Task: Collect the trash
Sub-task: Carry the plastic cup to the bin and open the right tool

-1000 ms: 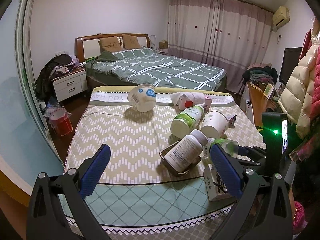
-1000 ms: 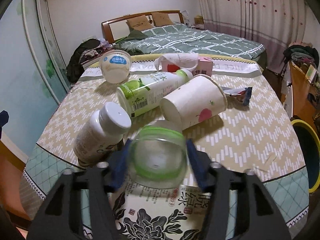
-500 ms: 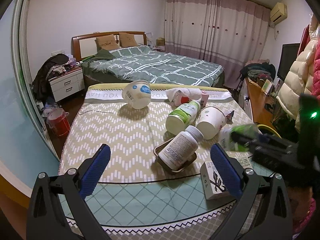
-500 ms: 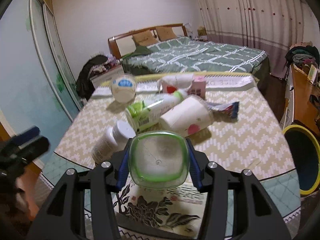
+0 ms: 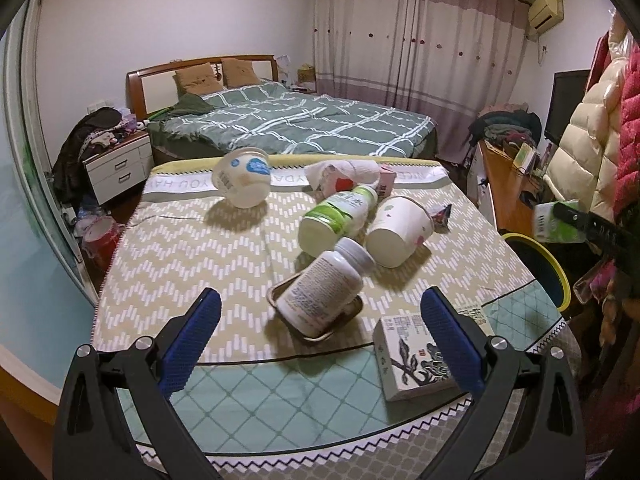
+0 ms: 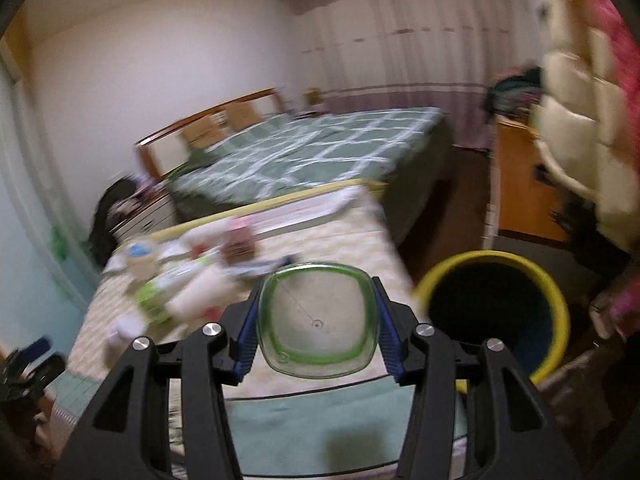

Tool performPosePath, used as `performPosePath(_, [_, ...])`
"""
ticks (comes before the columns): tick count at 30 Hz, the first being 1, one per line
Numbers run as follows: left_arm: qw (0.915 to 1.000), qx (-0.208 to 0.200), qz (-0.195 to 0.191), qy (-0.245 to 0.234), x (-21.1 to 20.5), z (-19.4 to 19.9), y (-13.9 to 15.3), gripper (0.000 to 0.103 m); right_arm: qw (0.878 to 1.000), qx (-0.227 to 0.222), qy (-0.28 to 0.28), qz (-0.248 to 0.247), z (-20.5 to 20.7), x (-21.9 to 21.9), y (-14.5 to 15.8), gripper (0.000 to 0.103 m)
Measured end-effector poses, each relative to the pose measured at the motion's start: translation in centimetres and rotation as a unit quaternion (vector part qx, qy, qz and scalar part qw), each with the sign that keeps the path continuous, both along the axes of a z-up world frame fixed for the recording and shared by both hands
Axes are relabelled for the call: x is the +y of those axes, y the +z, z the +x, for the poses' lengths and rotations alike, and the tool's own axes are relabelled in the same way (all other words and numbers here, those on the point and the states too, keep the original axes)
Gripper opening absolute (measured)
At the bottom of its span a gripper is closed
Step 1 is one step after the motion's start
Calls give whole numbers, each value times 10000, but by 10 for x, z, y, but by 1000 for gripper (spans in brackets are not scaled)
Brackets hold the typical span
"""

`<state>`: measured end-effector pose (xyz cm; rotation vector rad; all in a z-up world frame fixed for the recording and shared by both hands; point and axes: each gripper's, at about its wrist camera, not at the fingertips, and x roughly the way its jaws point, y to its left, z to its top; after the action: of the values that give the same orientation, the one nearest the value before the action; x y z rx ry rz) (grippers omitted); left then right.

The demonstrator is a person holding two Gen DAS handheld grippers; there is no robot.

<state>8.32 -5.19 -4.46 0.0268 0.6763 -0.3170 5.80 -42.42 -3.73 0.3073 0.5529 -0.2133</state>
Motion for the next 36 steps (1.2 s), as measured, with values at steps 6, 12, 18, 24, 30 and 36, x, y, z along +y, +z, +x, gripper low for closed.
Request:
performPosePath(6, [9998,67,102,-176,-20,2,-4,98,9951,339,-932,37,-4,-72,-25,48])
performPosePath(12, [9990,141,155,-402,-41,0,-8,98,9866,902,-1349,165,8,-122,-61,48])
performPosePath(18, [9966,280,230,-737,-67,-6,-16,98,9777,1414,-1495,424,26,-147,-99,48])
performPosePath(24, [9941,369,303,-969,-83,-13,-22,98,9735,1526,-1614,546,26,-157,-109,55])
performPosePath(30, [9934,401,337,-1022,-87,-15,-23,98,9759,1409,-1605,449,20,-154,-99,56])
performPosePath(36, [9907,453,497,-1181,-90,-21,-29,98,9795,1260,-1521,393,15,-145,-84,56])
